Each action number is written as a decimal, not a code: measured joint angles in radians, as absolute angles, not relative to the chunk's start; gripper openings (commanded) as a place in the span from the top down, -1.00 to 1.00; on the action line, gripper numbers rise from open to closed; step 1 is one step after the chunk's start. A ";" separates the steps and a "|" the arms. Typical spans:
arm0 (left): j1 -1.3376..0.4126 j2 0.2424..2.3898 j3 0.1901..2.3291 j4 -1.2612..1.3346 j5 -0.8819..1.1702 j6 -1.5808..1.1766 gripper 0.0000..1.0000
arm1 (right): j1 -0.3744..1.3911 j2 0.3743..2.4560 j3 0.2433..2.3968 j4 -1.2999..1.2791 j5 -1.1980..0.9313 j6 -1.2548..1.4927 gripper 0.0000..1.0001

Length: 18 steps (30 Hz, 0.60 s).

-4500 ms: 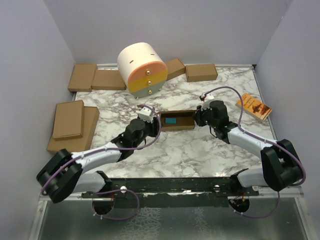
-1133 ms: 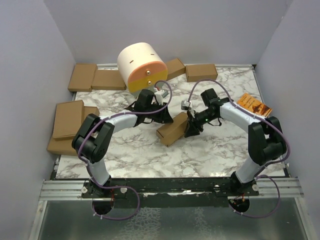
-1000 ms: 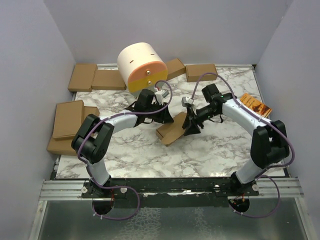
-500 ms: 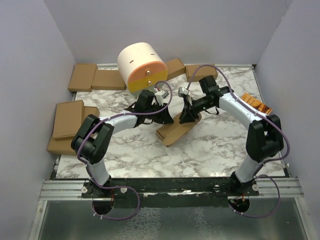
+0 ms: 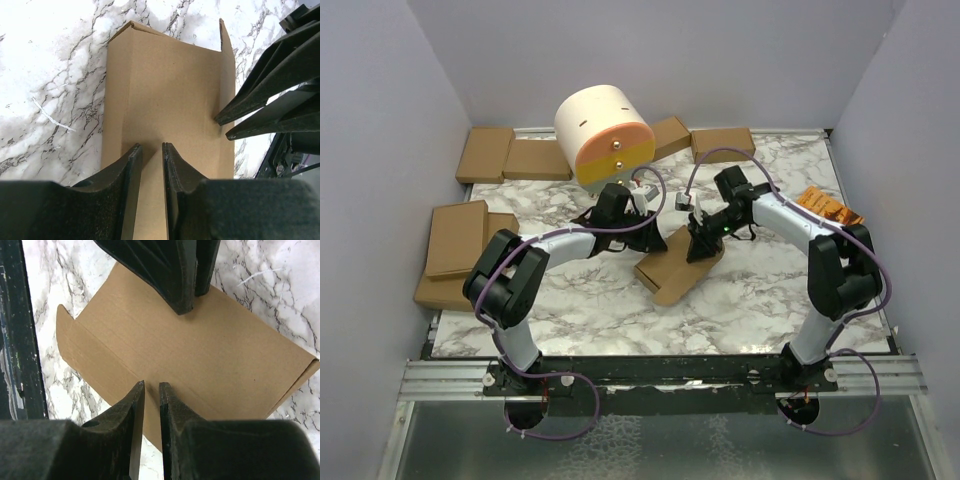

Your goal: Fold the paper box

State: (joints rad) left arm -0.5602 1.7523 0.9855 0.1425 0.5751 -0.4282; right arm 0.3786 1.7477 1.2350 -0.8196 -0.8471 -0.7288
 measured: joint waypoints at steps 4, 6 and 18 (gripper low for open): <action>-0.566 1.756 0.983 0.139 0.575 -0.427 0.50 | 0.379 1.766 1.230 -0.822 -0.826 -0.730 0.63; -0.570 1.759 0.983 0.139 0.575 -0.427 0.50 | 0.379 1.774 1.223 -0.819 -0.811 -0.730 0.63; -0.572 1.758 0.974 0.153 0.572 -0.426 0.43 | 0.378 1.774 1.200 -0.809 -0.835 -0.735 0.53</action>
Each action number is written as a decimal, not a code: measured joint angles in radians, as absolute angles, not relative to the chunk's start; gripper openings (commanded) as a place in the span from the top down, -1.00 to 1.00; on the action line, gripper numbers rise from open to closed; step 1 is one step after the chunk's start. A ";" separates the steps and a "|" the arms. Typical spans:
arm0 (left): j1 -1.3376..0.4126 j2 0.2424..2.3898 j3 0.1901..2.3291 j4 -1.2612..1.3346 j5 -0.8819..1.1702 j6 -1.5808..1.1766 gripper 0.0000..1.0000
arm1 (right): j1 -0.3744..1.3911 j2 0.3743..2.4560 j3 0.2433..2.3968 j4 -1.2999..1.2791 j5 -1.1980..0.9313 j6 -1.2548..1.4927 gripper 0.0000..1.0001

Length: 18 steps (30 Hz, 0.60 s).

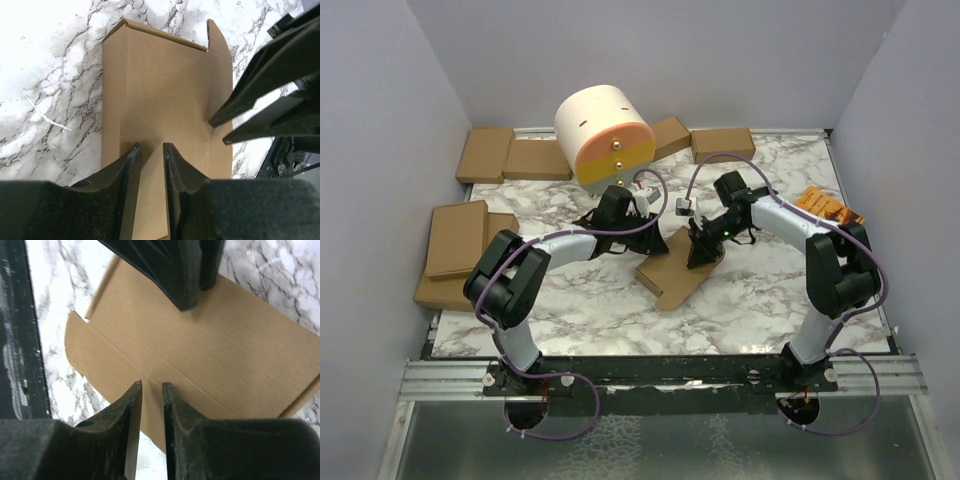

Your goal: Fold the paper box

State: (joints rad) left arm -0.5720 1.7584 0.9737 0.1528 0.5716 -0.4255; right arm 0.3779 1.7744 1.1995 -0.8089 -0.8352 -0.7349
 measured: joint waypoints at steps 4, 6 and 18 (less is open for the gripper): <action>-0.579 1.737 0.973 0.146 0.546 -0.430 0.36 | 0.379 1.739 1.200 -0.813 -0.912 -0.734 0.53; -0.579 1.705 0.964 0.148 0.529 -0.433 0.36 | 0.379 1.717 1.200 -0.798 -0.939 -0.714 0.54; -0.565 1.368 0.671 0.297 0.387 -0.442 0.05 | 0.377 1.773 1.131 -0.662 -0.892 -0.588 0.56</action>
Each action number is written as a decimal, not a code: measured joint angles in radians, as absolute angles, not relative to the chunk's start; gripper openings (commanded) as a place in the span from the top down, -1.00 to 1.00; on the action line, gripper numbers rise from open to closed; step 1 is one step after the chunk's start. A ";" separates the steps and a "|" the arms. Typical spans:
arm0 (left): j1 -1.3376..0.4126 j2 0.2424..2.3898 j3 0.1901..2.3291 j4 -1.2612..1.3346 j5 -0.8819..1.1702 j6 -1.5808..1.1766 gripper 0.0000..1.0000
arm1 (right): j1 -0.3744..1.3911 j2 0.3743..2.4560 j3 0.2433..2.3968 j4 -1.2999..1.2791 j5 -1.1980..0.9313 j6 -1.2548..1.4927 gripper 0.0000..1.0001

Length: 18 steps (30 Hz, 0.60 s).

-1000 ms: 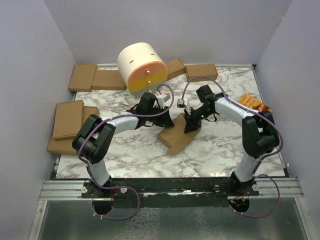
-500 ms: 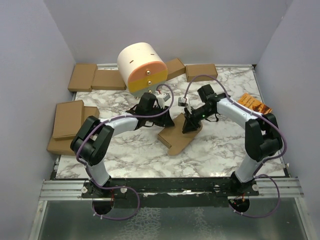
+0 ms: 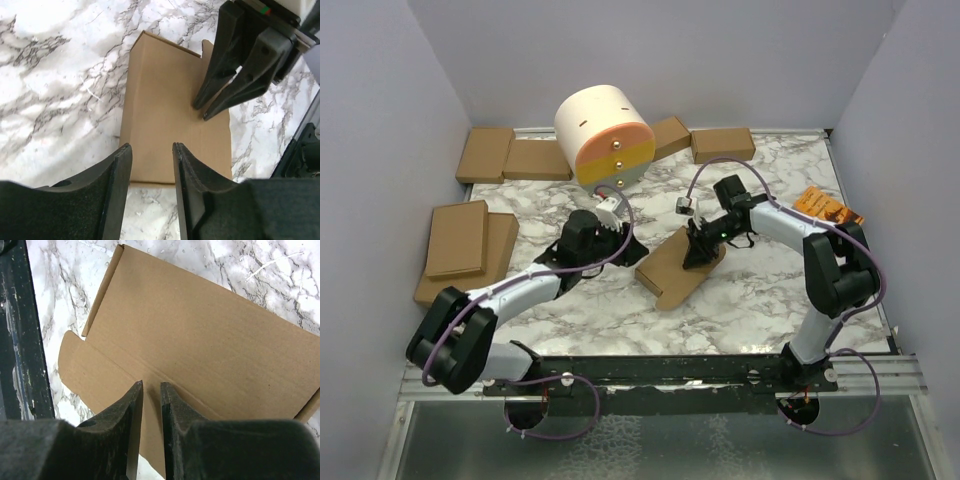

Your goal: Fold the paper box

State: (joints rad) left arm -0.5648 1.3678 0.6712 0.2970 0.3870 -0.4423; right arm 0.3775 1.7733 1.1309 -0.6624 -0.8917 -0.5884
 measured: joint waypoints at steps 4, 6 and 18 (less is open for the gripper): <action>-0.562 1.249 0.529 0.387 0.338 -0.458 -0.45 | 0.377 1.771 1.132 -0.662 -0.915 -0.592 0.43; -0.562 1.205 0.476 0.448 0.319 -0.481 -0.51 | 0.377 1.761 1.132 -0.671 -0.950 -0.603 0.27; -0.522 1.223 0.348 0.659 0.316 -0.648 -0.52 | 0.130 1.750 1.173 -0.548 -1.068 -0.429 -0.10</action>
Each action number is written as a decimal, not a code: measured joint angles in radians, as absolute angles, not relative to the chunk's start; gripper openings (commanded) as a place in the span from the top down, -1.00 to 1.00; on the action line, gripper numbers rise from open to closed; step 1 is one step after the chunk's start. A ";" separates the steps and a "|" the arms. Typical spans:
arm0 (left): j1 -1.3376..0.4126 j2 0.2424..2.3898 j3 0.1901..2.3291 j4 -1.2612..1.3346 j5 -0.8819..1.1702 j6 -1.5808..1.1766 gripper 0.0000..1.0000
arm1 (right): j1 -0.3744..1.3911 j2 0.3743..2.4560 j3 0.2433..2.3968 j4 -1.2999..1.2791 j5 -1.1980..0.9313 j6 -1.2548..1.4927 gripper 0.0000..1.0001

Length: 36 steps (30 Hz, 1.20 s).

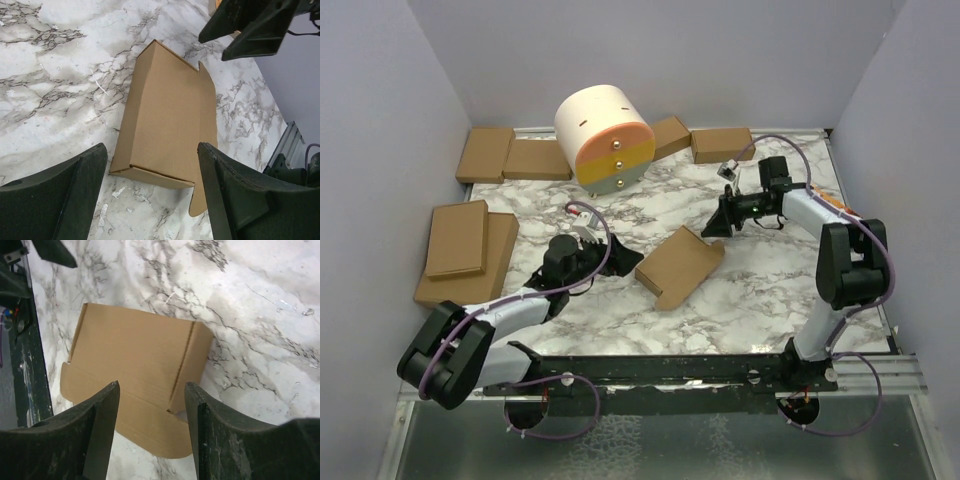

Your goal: Fold the paper box

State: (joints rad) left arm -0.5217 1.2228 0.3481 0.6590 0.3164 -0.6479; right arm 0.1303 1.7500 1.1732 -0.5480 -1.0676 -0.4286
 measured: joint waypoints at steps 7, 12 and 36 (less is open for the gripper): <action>-0.510 1.258 0.345 0.709 0.328 -0.694 -0.52 | 0.124 1.917 1.233 -0.522 -1.064 -0.369 0.02; -0.509 1.280 0.345 0.729 0.334 -0.709 -0.52 | 0.126 1.966 1.243 -0.523 -1.064 -0.356 0.17; -0.492 1.386 0.265 0.889 0.354 -0.895 -0.77 | 0.050 2.048 1.251 -0.522 -1.166 -0.267 0.58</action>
State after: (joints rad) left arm -0.4919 1.3857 0.2646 0.8894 0.3538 -0.8948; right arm 0.0498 2.0480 1.2514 -0.5220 -1.1664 -0.2668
